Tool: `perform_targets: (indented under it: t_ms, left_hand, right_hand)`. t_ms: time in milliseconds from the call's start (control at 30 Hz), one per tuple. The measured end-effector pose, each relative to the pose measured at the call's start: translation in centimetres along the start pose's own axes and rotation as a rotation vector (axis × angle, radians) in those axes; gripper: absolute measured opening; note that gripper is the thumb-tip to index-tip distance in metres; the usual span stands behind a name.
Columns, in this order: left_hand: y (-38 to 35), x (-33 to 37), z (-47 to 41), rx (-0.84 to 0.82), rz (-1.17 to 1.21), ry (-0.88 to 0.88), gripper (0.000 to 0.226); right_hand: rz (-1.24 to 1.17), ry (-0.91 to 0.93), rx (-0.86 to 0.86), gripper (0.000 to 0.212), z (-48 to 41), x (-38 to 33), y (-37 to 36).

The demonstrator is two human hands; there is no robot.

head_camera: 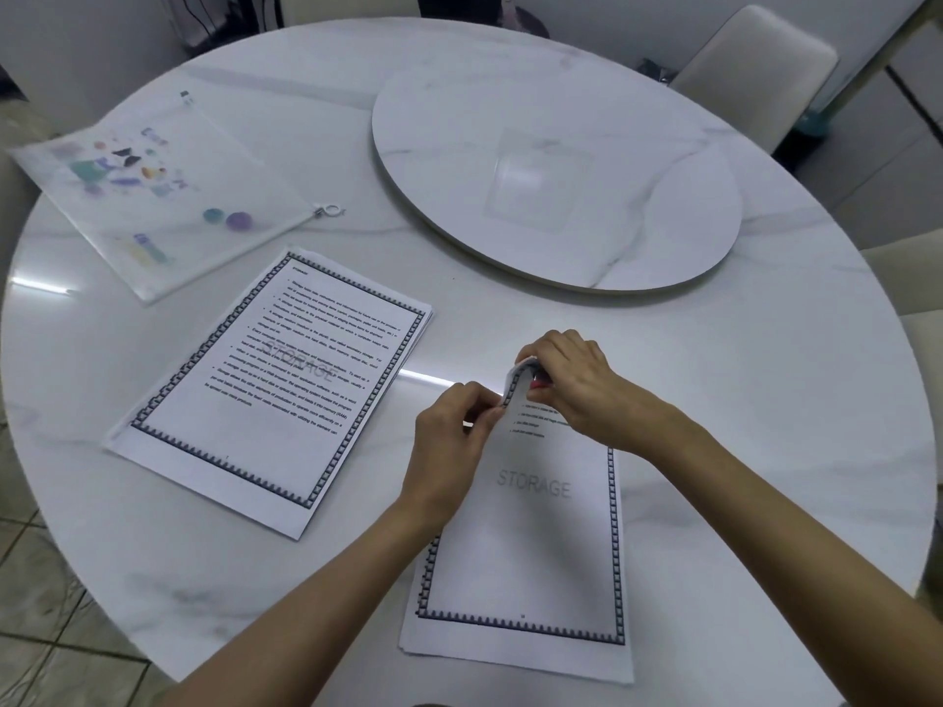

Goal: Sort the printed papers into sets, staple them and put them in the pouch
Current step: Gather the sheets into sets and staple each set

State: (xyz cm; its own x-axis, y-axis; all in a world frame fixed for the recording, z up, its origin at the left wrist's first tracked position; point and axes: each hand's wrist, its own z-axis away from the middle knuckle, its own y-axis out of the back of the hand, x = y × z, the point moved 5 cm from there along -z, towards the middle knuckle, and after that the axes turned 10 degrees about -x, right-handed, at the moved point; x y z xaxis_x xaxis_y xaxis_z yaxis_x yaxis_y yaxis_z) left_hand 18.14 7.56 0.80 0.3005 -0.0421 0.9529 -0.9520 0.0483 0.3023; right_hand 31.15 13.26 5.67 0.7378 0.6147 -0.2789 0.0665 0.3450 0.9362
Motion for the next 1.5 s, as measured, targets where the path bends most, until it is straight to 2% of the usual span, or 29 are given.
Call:
perform_targets:
  t_ms: [133,300,500,733,1033,1133,1333,1500]
  left_hand:
    - [-0.3,0.0,0.2,-0.018,0.004,0.002,0.006]
    - [-0.2,0.0,0.2,-0.027,-0.002,-0.012,0.004]
    - [-0.2,0.3,0.1,-0.029,-0.014,-0.03,0.004]
    - [-0.3,0.3,0.1,-0.029,-0.018,-0.039,0.005]
    - [-0.7,0.9,-0.6,-0.04,-0.024,-0.063,0.006]
    - [-1.1,0.4,-1.0,-0.047,-0.05,-0.035,0.006]
    - [-1.5,-1.2,-0.5,-0.064,-0.059,0.034,0.008]
    - [-1.4,-2.7,-0.3,-0.055,-0.056,0.131,0.004]
  right_hand:
    - [-0.028,-0.04,-0.005,0.034,-0.4,0.3,-0.1]
    - [-0.174,0.006,0.021,0.03,-0.3,0.5,0.4]
    - [-0.167,0.018,0.089,0.028,0.1,0.5,0.5]
    - [-0.189,-0.033,0.179,0.025,0.9,0.2,0.3]
    - [-0.331,-0.114,0.303,0.021,1.6,1.1,1.2]
    - [-0.326,-0.144,0.264,0.025,1.3,1.9,0.7]
    - [-0.243,-0.176,0.061,0.032,0.9,2.4,-1.2]
    - [-0.334,-0.195,0.123,0.039,1.2,3.2,-0.9]
